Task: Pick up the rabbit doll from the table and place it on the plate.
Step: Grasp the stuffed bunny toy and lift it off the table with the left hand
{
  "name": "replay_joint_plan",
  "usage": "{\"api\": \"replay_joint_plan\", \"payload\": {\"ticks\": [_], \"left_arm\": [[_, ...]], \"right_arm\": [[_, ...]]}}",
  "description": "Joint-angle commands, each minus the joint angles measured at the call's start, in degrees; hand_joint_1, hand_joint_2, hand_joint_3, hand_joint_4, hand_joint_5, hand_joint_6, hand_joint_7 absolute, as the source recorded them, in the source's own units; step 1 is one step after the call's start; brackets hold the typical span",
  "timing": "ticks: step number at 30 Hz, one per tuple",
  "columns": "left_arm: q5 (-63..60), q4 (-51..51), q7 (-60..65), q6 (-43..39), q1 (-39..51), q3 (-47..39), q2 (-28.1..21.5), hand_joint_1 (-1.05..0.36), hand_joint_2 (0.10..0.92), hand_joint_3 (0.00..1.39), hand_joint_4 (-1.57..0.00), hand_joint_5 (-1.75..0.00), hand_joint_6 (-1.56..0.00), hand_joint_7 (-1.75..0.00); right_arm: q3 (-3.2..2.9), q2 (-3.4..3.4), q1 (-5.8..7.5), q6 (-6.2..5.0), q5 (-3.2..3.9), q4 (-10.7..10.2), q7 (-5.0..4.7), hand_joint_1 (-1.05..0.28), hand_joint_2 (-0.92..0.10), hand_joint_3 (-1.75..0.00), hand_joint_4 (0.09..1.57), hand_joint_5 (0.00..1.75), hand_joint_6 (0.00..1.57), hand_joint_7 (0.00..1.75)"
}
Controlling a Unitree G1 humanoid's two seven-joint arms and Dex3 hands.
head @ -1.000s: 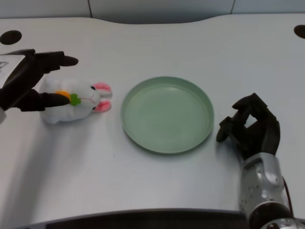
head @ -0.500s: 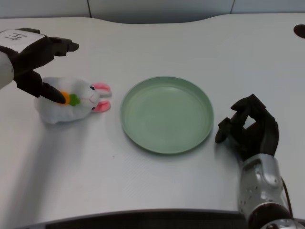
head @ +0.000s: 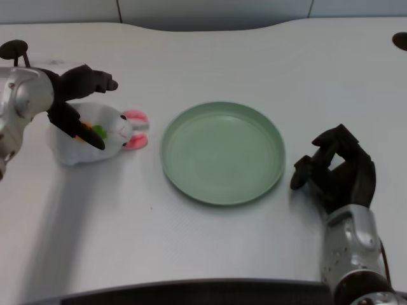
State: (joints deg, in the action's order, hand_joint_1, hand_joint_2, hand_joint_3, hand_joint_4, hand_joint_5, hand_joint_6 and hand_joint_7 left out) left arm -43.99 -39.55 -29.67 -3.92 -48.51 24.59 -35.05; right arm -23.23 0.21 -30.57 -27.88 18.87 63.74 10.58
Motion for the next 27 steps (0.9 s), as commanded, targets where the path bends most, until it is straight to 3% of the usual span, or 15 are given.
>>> {"api": "replay_joint_plan", "payload": {"ticks": [1,3,7,12,17,23,27], "left_arm": [[-1.60,-7.14,2.65,-0.49,-3.14,2.45,1.97,-1.03,0.920,0.03,-0.01,-0.29,-0.16,-0.01],[-2.08,-11.72,4.32,-0.79,-4.38,3.65,3.23,-1.02,0.919,0.02,-0.01,-0.30,-0.17,-0.02],[-3.02,-18.40,7.63,-1.39,-5.96,5.84,4.59,-1.02,0.917,0.01,-0.03,-0.31,-0.20,-0.02],[-4.43,-24.38,11.63,-2.28,-7.25,8.56,5.46,-1.02,0.920,0.01,-0.03,-0.30,-0.19,-0.01],[-5.90,-28.15,16.44,-3.21,-7.93,11.00,6.14,-1.04,0.921,0.01,-0.04,-0.32,-0.21,-0.01],[-6.80,-30.42,23.81,-5.41,-7.51,12.75,6.57,-1.01,0.919,0.01,-0.08,-0.35,-0.23,-0.02],[-5.84,-31.34,26.14,-6.12,-7.19,12.46,7.10,-0.96,0.917,0.00,-0.09,-0.36,-0.24,-0.02]], "right_arm": [[0.25,0.23,0.87,1.16,-0.02,-1.38,-0.83,-1.05,-0.28,-1.53,1.55,1.47,1.11,1.74],[0.40,0.15,1.11,1.31,-0.14,-1.66,-0.98,-1.05,-0.26,-1.57,1.55,1.49,1.10,1.75],[0.17,-0.14,1.06,0.96,-0.03,-1.12,-0.41,-1.05,-0.27,-1.54,1.57,1.45,1.10,1.74],[0.02,-0.32,0.84,1.31,0.15,-0.95,-0.25,-1.05,-0.29,-1.52,1.57,1.43,1.10,1.74],[0.18,-0.27,1.03,1.15,-0.09,-1.19,-0.50,-1.05,-0.29,-1.54,1.56,1.44,1.10,1.75],[-0.08,-0.08,1.17,1.85,0.55,-1.71,0.11,-1.05,-0.27,-1.54,1.56,1.45,1.09,1.75],[0.14,-0.12,1.27,2.15,0.40,-1.95,-0.27,-1.05,-0.28,-1.55,1.56,1.45,1.09,1.74]]}}
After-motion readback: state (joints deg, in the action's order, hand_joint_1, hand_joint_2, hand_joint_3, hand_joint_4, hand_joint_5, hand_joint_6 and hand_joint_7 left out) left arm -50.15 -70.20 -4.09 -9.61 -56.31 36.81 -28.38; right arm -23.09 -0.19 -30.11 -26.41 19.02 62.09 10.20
